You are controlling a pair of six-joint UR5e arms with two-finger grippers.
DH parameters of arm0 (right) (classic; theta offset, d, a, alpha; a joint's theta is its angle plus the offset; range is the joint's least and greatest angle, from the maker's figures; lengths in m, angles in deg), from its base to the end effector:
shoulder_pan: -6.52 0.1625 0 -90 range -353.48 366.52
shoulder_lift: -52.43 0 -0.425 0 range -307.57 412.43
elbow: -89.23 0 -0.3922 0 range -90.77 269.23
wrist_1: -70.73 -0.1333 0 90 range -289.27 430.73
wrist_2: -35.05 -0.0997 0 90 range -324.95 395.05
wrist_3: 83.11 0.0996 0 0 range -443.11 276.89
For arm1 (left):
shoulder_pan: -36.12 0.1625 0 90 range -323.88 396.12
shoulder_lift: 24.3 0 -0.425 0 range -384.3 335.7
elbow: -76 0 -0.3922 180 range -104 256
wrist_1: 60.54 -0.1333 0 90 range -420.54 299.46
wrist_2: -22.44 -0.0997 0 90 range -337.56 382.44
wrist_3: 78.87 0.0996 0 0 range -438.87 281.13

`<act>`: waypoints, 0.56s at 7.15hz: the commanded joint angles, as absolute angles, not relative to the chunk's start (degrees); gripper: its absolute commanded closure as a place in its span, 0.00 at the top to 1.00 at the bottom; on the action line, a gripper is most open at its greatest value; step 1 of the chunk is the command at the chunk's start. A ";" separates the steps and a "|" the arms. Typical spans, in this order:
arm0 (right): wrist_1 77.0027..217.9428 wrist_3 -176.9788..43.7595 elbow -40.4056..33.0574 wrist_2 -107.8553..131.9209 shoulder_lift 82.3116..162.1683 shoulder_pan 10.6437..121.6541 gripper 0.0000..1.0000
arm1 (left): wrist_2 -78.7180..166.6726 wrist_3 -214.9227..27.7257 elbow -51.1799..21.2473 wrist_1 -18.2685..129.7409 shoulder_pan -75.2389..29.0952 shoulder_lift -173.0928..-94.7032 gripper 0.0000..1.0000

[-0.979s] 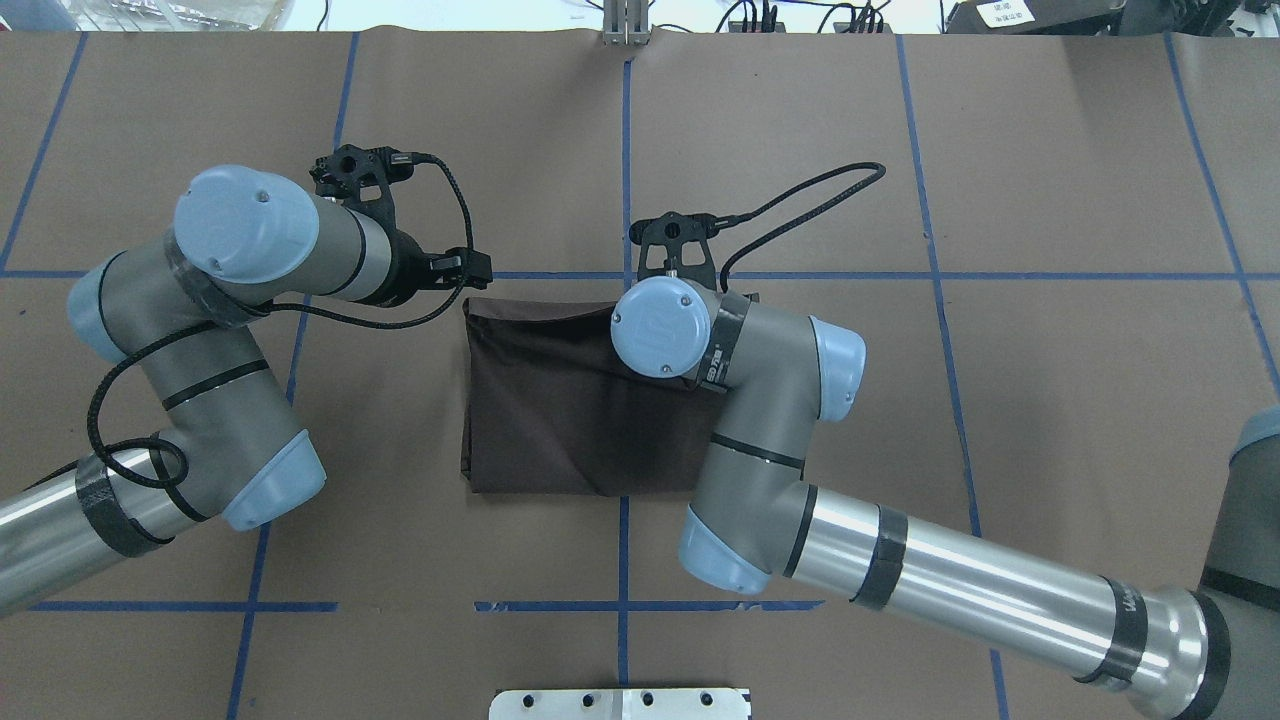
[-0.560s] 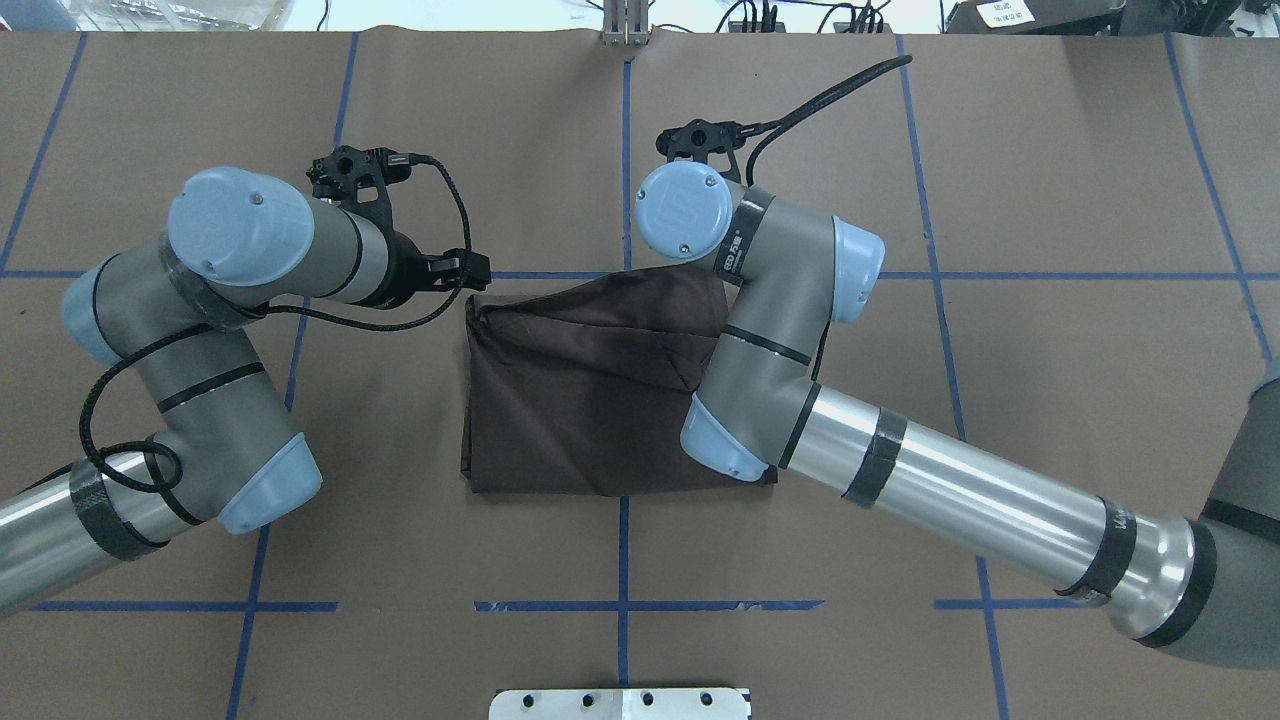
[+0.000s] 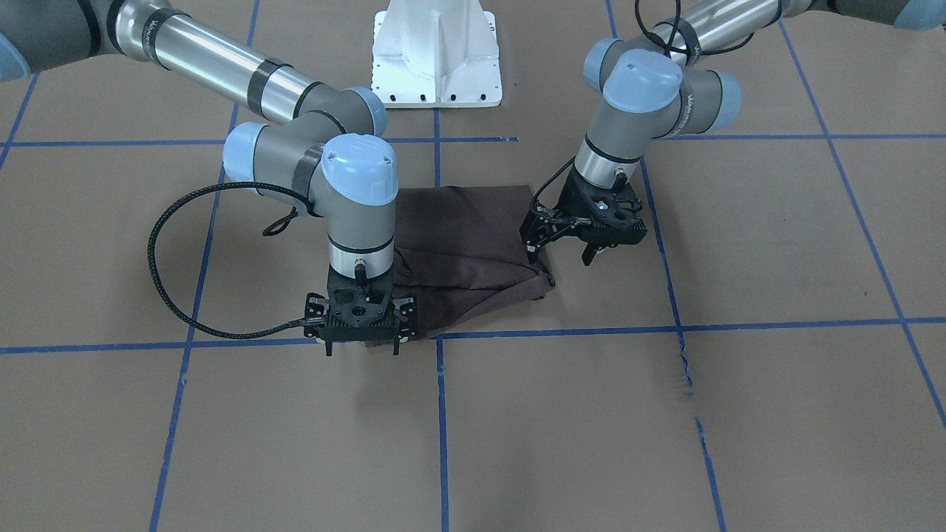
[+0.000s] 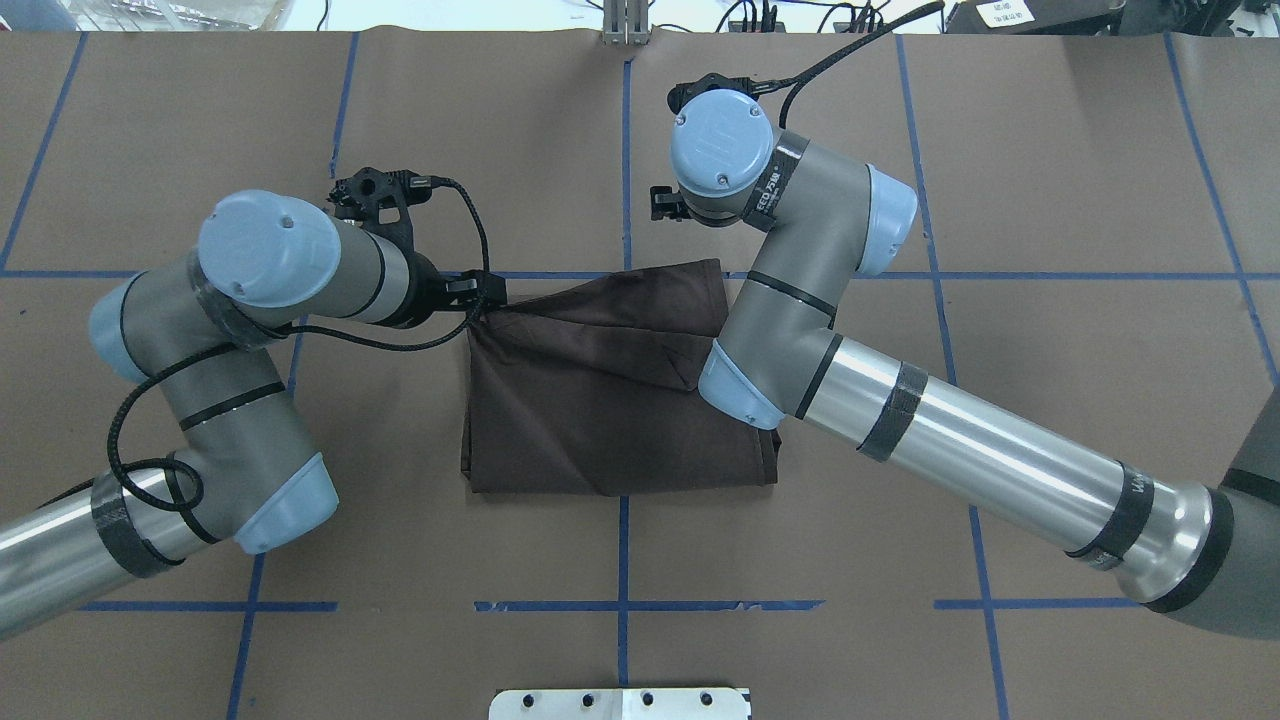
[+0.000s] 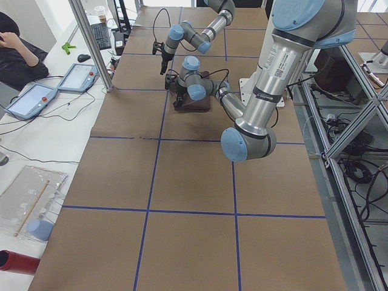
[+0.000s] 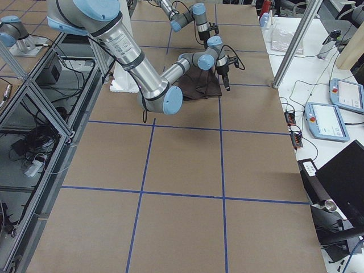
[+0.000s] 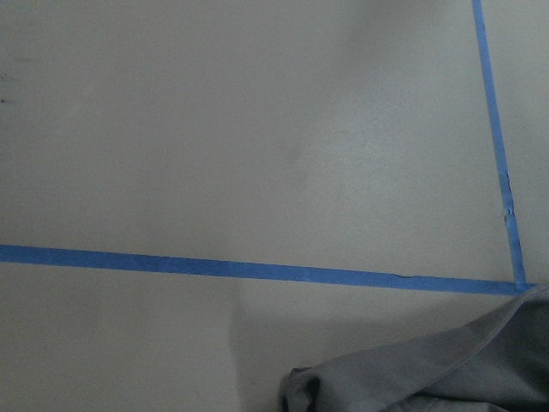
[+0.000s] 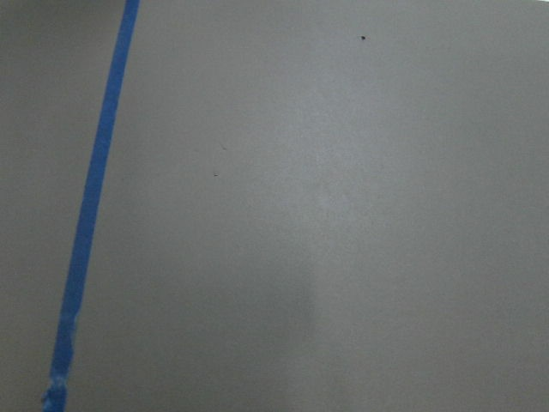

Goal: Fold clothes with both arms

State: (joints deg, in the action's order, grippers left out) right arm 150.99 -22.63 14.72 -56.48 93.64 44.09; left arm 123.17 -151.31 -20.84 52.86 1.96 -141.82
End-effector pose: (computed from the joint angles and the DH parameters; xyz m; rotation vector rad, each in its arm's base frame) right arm -0.5452 -0.5842 0.2319 0.3941 -0.6405 0.1238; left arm 0.4785 -0.4634 0.2859 0.2847 0.9800 -0.1698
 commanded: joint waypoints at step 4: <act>150.71 -22.82 14.44 -56.97 93.83 44.13 1.00 | 114.82 -151.99 -16.03 48.44 10.02 -146.12 1.00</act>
